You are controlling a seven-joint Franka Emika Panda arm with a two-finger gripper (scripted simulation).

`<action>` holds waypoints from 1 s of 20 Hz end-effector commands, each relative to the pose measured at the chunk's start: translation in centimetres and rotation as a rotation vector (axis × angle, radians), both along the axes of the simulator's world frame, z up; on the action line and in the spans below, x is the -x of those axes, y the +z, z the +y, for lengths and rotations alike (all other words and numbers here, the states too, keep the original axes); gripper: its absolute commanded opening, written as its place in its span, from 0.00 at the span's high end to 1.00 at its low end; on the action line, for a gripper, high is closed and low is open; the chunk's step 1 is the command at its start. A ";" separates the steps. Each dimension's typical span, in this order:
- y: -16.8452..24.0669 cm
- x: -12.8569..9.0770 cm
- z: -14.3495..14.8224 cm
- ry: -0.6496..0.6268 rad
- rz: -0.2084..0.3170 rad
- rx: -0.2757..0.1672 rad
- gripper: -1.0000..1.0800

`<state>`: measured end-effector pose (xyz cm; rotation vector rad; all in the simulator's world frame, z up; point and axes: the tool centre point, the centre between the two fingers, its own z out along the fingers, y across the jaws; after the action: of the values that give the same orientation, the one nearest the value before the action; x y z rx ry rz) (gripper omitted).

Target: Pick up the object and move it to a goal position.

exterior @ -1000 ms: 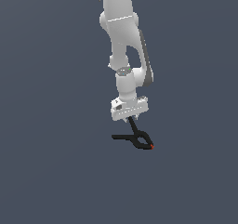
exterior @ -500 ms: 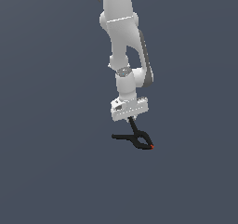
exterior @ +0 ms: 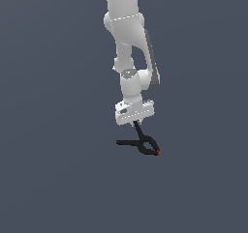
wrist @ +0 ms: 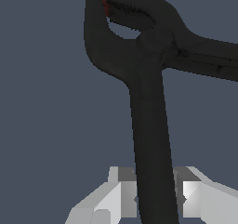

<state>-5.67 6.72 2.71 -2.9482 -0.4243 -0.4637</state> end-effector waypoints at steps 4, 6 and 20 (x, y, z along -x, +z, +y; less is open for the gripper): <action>2.1 -0.1 -0.3 0.001 -0.003 0.001 1.00; 3.2 -0.1 -0.5 0.001 -0.002 0.002 1.00; 15.4 -0.1 -2.5 0.003 -0.002 0.004 1.00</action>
<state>-5.64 4.41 16.47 -2.9513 -0.4285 -0.4609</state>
